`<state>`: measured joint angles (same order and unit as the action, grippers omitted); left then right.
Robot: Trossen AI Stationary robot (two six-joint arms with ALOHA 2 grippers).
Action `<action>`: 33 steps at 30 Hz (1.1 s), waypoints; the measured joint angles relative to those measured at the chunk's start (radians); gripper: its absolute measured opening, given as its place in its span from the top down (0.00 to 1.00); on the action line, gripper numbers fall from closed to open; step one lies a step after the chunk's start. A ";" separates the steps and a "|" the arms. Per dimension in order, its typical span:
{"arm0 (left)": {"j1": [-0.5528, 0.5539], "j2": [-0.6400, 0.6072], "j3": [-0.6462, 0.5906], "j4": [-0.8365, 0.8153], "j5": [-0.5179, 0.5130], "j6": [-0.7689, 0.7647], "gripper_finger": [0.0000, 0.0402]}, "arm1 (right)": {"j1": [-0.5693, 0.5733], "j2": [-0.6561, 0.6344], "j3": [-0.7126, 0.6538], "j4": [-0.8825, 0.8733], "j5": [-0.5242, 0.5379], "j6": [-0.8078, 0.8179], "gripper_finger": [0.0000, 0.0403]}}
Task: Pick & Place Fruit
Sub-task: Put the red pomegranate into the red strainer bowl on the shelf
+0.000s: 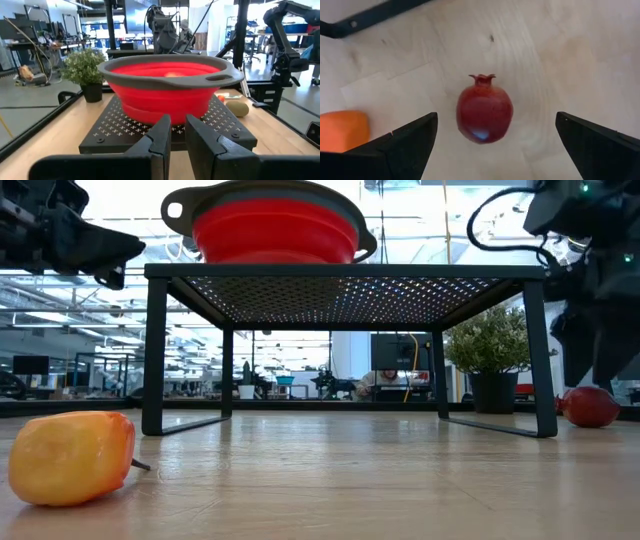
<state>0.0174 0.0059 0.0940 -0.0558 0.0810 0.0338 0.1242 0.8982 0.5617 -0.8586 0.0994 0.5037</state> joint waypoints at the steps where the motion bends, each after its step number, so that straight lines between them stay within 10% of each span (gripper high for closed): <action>1: 0.000 0.000 0.000 0.002 0.001 0.004 0.86 | 0.000 0.000 -0.010 0.011 0.000 0.004 0.02; 20: 0.000 0.000 0.000 0.005 0.053 0.015 0.86 | 0.000 0.012 -0.083 0.118 0.001 0.056 0.04; 33: 0.000 0.000 0.000 0.000 0.053 0.019 0.86 | 0.000 0.114 -0.083 0.156 0.000 0.060 0.32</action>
<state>0.0174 0.0059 0.0940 -0.0563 0.1341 0.0525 0.1242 1.0126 0.4786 -0.7025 0.0997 0.5636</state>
